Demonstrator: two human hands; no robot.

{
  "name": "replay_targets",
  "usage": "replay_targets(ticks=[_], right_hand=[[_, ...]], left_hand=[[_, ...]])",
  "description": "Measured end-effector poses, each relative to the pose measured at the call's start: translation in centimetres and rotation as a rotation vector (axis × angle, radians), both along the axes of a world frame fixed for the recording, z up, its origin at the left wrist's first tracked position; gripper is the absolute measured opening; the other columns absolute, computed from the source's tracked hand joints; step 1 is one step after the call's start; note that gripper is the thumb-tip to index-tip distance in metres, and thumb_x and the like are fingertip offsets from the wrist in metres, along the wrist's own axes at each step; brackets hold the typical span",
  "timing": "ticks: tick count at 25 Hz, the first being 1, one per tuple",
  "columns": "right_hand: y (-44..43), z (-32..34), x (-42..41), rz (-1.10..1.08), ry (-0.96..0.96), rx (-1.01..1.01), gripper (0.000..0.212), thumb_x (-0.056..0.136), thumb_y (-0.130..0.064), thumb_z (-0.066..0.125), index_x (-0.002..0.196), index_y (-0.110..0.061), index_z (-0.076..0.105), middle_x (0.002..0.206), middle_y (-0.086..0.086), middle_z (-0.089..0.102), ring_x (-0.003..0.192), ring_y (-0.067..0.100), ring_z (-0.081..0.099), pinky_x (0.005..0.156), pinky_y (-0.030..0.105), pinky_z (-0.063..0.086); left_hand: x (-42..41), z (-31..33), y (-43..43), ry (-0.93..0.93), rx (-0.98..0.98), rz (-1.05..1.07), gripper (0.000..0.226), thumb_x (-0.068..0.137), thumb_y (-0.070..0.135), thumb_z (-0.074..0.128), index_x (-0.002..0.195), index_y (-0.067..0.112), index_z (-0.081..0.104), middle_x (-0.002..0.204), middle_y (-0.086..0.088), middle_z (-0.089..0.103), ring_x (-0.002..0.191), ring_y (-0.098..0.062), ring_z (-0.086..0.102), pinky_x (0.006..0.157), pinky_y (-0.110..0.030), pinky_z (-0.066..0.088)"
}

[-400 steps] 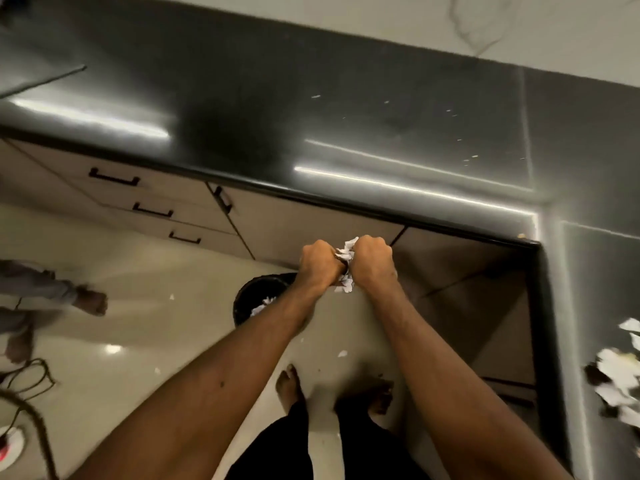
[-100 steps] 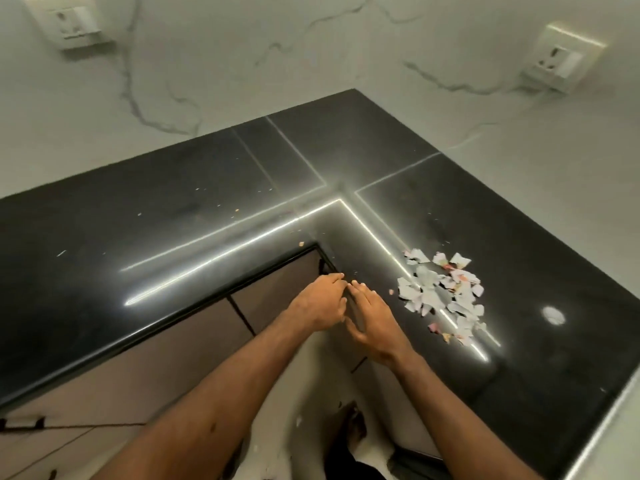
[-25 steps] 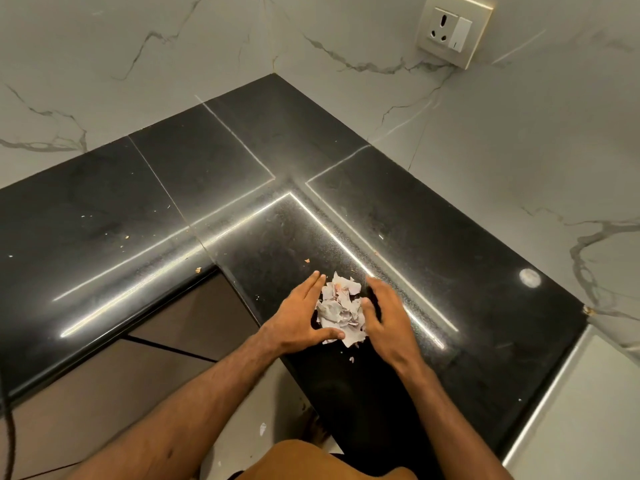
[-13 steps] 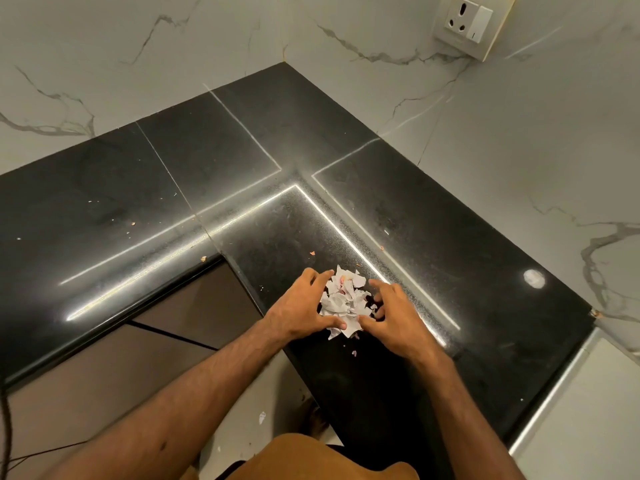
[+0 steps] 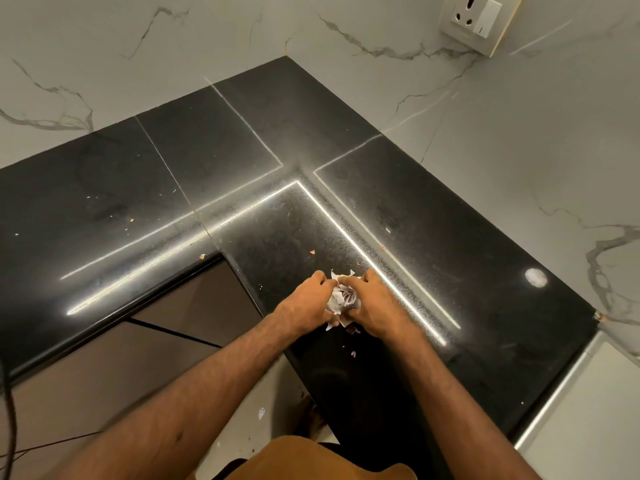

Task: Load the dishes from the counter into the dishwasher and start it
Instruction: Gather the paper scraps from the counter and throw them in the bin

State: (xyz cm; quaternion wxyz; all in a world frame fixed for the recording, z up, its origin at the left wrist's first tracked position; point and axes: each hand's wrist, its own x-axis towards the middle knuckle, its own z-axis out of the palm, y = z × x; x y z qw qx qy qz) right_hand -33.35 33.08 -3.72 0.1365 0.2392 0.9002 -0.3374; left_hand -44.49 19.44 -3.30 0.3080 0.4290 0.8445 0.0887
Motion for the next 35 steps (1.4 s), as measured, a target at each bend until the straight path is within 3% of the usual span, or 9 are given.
replay_targets(ticks=[3,6,12,16,20,23,27,32,35], right_hand=[[-0.9,0.2,0.2,-0.047,0.06,0.039,0.054,0.088,-0.028,0.08,0.138,-0.034,0.061,0.11,-0.006,0.043,0.098,0.014,0.051,0.067,0.014,0.035],[-1.8,0.4,0.3,-0.116,0.08,0.078,0.036,0.091,-0.02,0.076,0.125,-0.029,0.069,0.106,-0.004,0.047,0.094,0.015,0.053,0.071,0.023,0.042],[-3.1,-0.1,-0.4,-0.238,0.017,0.138,0.014,0.089,-0.018,0.071,0.102,-0.019,0.07,0.086,-0.01,0.047,0.072,0.002,0.045,0.055,0.019,0.03],[-3.3,1.0,-0.5,-0.201,0.022,0.162,0.01,0.09,-0.022,0.072,0.096,-0.014,0.071,0.09,-0.004,0.049,0.079,0.016,0.05,0.053,0.023,0.027],[-3.5,2.0,-1.0,-0.212,-0.001,0.204,0.012,0.09,-0.017,0.075,0.103,-0.016,0.077,0.105,0.002,0.055,0.093,0.024,0.06,0.073,0.035,0.052],[-4.8,3.2,-2.6,-0.224,-0.029,0.203,0.018,0.089,-0.017,0.075,0.107,-0.018,0.076,0.104,0.002,0.058,0.101,0.028,0.064,0.072,0.03,0.044],[-8.3,4.8,-5.0,-0.068,0.023,0.305,0.016,0.088,-0.021,0.075,0.103,-0.019,0.079,0.105,0.002,0.056,0.092,0.026,0.061,0.073,0.03,0.044],[-17.4,6.1,-9.4,0.209,0.057,0.3,0.02,0.092,-0.023,0.075,0.111,-0.019,0.08,0.108,0.01,0.061,0.101,0.032,0.065,0.074,0.027,0.037],[-25.2,4.9,-11.7,0.401,0.059,0.309,0.022,0.093,-0.021,0.073,0.114,-0.019,0.079,0.112,0.01,0.061,0.102,0.033,0.065,0.079,0.031,0.045]], left_hand=[[0.2,0.0,0.3,0.051,-0.033,-0.03,0.062,0.09,0.035,0.077,0.141,0.011,0.052,0.131,-0.008,0.049,0.118,-0.025,0.056,0.1,-0.037,0.05],[0.5,0.1,0.8,0.118,-0.065,-0.038,0.04,0.095,0.034,0.071,0.125,0.009,0.061,0.118,-0.009,0.055,0.107,-0.028,0.061,0.09,-0.041,0.055],[0.9,0.8,2.0,0.179,-0.125,-0.035,0.029,0.098,0.032,0.065,0.113,0.007,0.066,0.112,-0.015,0.065,0.105,-0.036,0.066,0.085,-0.045,0.056],[0.8,1.3,2.2,0.165,-0.105,0.007,0.027,0.097,0.03,0.065,0.113,0.008,0.066,0.115,-0.018,0.063,0.111,-0.04,0.063,0.088,-0.047,0.055],[0.2,2.2,1.6,0.156,-0.061,0.022,0.024,0.096,0.028,0.066,0.108,0.008,0.066,0.111,-0.019,0.063,0.107,-0.041,0.063,0.085,-0.047,0.054],[-1.1,3.0,-0.1,0.169,-0.006,0.04,0.018,0.094,0.024,0.066,0.104,0.009,0.069,0.105,-0.02,0.065,0.103,-0.042,0.065,0.082,-0.047,0.056],[-3.3,3.5,-4.5,0.171,0.011,0.119,0.014,0.089,0.022,0.071,0.099,0.012,0.071,0.1,-0.016,0.069,0.096,-0.038,0.068,0.08,-0.045,0.059],[-5.6,2.7,-15.3,0.139,-0.056,0.346,0.017,0.086,0.018,0.073,0.102,0.012,0.072,0.103,-0.015,0.071,0.099,-0.039,0.069,0.082,-0.043,0.059],[-5.9,1.4,-24.0,0.116,-0.125,0.505,0.025,0.087,0.019,0.072,0.11,0.01,0.072,0.111,-0.018,0.072,0.105,-0.041,0.069,0.086,-0.043,0.058]])
